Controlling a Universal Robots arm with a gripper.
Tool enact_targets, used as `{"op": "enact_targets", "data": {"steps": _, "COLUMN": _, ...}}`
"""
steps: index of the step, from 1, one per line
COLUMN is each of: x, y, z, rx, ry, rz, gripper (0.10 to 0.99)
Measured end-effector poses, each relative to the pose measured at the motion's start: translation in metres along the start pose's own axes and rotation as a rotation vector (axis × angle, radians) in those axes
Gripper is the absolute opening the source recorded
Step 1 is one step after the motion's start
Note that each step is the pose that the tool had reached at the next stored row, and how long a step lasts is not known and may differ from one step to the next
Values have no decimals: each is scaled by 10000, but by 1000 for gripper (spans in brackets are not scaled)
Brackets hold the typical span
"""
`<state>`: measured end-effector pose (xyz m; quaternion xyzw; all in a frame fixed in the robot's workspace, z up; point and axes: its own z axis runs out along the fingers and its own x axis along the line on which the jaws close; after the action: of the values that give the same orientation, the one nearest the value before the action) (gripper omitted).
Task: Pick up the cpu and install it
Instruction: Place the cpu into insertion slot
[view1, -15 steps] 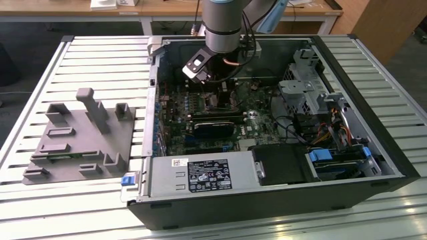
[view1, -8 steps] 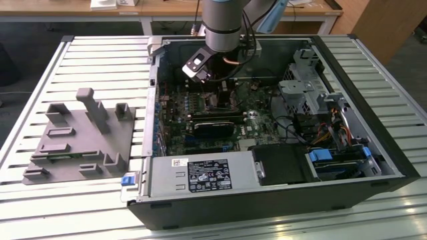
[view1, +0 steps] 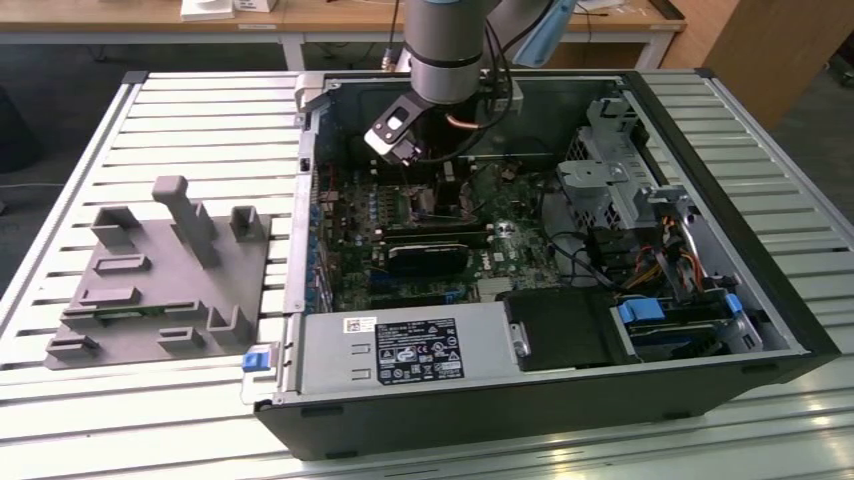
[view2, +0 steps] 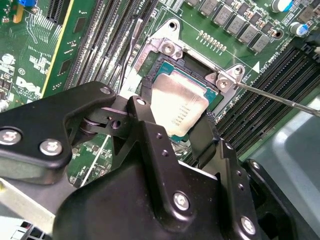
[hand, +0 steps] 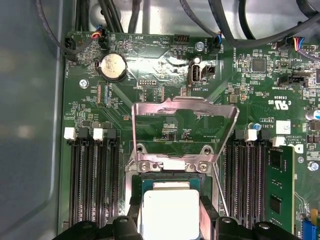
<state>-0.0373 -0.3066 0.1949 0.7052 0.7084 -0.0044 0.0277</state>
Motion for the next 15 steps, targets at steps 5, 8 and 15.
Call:
{"op": "enact_targets", "data": {"steps": 5, "x": 0, "y": -1, "z": 15, "rx": 2, "ry": -21, "rz": 3, "gripper": 537}}
{"op": "enact_targets", "data": {"steps": 8, "x": 0, "y": 0, "z": 16, "rx": 1, "ry": -32, "rz": 4, "gripper": 537}}
{"op": "enact_targets", "data": {"steps": 15, "x": 0, "y": 0, "z": 16, "rx": 1, "ry": -92, "rz": 7, "gripper": 537}}
